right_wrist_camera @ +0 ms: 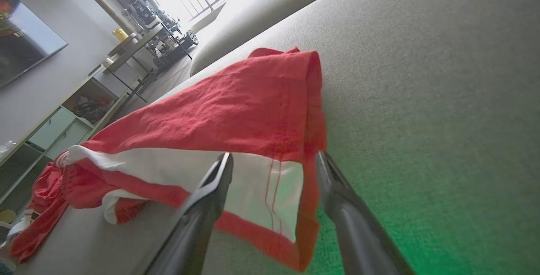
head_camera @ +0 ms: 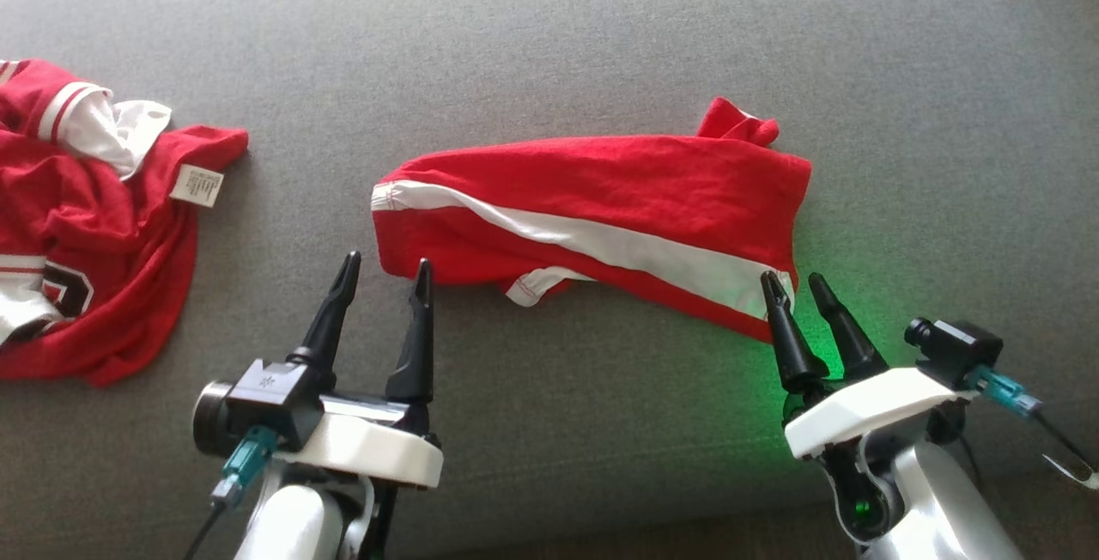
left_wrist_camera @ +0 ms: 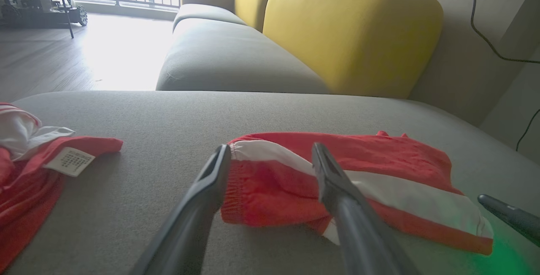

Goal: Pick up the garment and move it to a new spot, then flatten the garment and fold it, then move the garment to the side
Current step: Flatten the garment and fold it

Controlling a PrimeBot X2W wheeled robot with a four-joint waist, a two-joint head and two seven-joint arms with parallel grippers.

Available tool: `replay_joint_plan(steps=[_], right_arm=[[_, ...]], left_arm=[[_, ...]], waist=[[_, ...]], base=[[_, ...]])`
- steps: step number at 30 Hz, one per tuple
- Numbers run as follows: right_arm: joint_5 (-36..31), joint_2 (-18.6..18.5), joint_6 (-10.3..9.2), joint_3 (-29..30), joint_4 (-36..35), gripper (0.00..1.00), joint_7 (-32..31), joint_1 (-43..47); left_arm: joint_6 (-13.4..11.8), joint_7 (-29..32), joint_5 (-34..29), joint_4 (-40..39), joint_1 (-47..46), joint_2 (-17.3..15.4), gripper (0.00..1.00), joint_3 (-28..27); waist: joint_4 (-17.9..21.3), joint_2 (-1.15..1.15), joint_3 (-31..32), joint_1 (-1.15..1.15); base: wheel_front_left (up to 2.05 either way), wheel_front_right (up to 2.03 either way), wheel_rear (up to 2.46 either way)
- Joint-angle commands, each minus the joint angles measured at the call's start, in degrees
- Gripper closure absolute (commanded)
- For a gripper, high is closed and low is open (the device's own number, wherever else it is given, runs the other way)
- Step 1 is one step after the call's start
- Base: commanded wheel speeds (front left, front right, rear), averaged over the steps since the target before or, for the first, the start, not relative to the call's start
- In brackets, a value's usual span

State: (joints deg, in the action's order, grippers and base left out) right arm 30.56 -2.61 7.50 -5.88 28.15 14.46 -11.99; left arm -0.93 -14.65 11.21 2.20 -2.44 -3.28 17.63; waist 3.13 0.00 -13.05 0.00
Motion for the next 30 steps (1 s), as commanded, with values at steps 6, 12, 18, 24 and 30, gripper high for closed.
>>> replay_joint_plan(steps=[6, 12, 18, 24, 30], right_arm=[[2.6, -0.3, -0.01, -2.0, 0.0, 0.09, 0.5, 0.5], [4.6, -0.3, -0.01, -2.7, 2.1, 0.24, 0.5, -0.5], [5.4, -0.3, -0.01, -3.2, 2.3, 0.40, 0.5, -0.8], [5.9, -0.3, -0.01, -3.5, 2.1, 0.50, 0.5, -0.9], [5.6, -0.3, -0.01, -2.8, 1.4, 0.61, 0.5, -1.1]], left_arm=[[0.4, -0.3, 0.1, -1.0, -0.4, 0.4, 0.00, -1.9], [0.2, -0.3, 0.0, -1.2, -0.6, 0.4, 0.00, -1.7], [0.1, -0.3, 0.1, -1.3, -0.5, 0.4, 0.00, -1.5], [0.0, -0.3, 0.1, -1.4, -0.6, 0.4, 0.00, -1.2], [-0.1, -0.3, -0.2, -1.5, -0.6, 0.4, 0.00, -1.2]], waist=[[0.0, 0.00, 0.3, 0.00], [-0.8, 0.00, 0.4, 0.00], [-1.4, 0.00, 0.2, 0.00], [-1.7, 0.00, 0.1, 0.00], [-1.8, 0.00, 0.2, 0.00]], base=[[0.00, 0.00, 0.00], [0.00, 0.00, 0.00], [0.00, 0.00, 0.00], [0.00, 0.00, 0.00], [0.00, 0.00, 0.00]])
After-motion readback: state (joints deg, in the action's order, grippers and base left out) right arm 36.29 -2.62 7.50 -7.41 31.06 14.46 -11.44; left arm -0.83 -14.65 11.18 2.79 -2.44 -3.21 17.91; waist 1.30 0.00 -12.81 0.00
